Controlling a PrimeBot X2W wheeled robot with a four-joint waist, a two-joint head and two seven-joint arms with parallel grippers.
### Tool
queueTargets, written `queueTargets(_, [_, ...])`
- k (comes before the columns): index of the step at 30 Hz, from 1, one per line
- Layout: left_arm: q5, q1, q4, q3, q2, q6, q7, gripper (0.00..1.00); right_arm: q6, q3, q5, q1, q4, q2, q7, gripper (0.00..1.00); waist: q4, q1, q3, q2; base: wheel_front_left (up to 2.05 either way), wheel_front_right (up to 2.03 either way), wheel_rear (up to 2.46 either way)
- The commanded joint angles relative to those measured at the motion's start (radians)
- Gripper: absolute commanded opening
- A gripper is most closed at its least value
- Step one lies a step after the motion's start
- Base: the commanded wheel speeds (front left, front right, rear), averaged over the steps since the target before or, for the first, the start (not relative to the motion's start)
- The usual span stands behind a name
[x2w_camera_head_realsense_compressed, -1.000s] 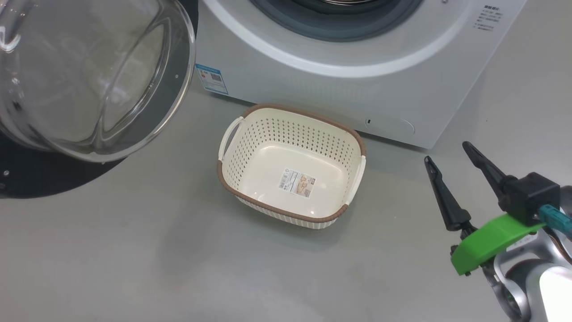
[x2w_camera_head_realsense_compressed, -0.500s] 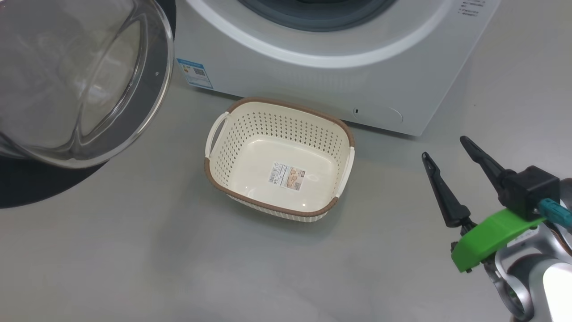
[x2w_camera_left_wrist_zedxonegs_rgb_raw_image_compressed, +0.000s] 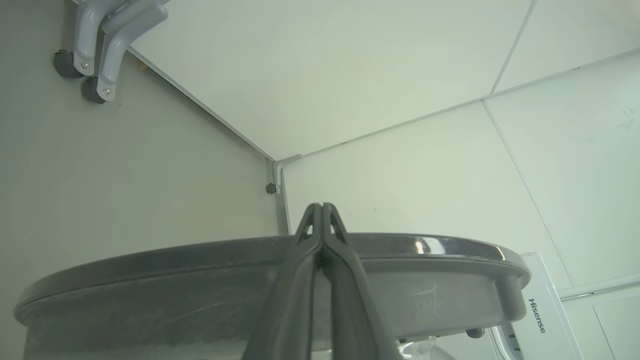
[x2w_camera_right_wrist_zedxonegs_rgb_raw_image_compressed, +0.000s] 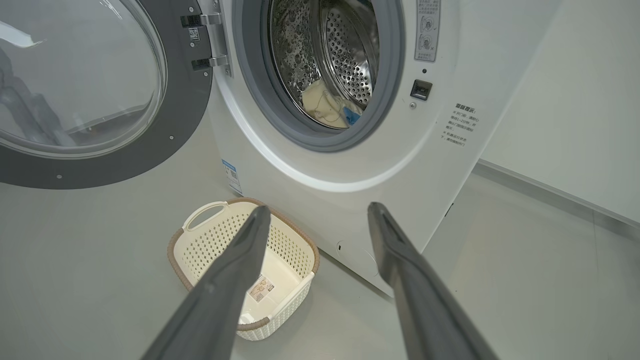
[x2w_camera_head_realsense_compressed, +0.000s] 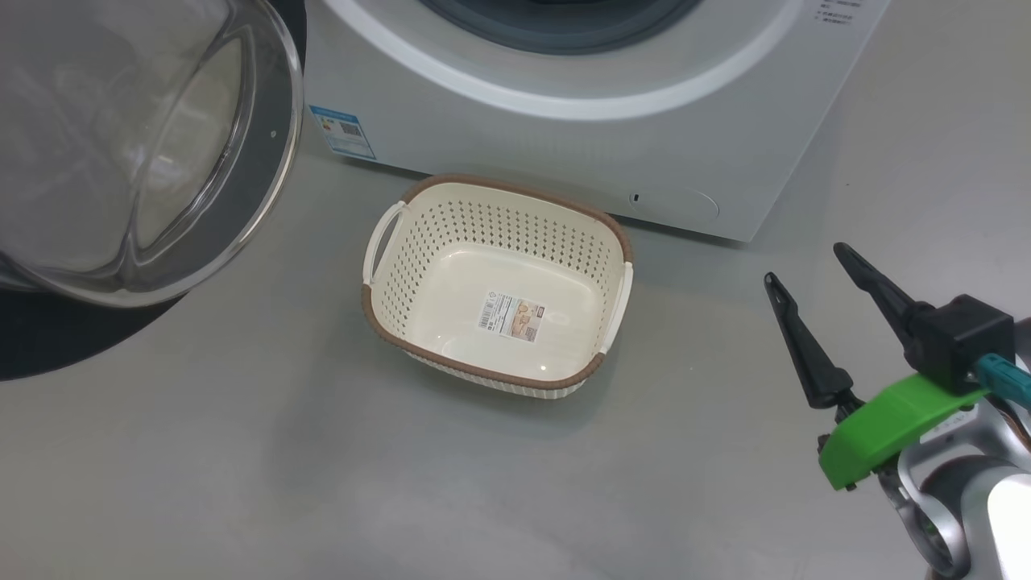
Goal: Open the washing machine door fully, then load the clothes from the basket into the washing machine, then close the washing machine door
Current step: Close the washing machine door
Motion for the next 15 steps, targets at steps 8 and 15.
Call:
queueTargets(8, [-0.012,-0.007,-0.022,0.015,0.065,-0.007,0.073,0.0,-0.003,0.018,0.015,-0.018,-0.051,-0.015,0.02,1.0,0.009,0.0,-0.005,0.0,0.0,0.0,0.0])
queueTargets(15, [-0.054,0.009,-0.046,0.025,0.06,-0.007,0.193,0.0,-0.003,0.016,0.019,-0.015,-0.063,-0.018,0.036,1.0,0.02,0.0,0.002,0.0,0.0,0.0,0.0])
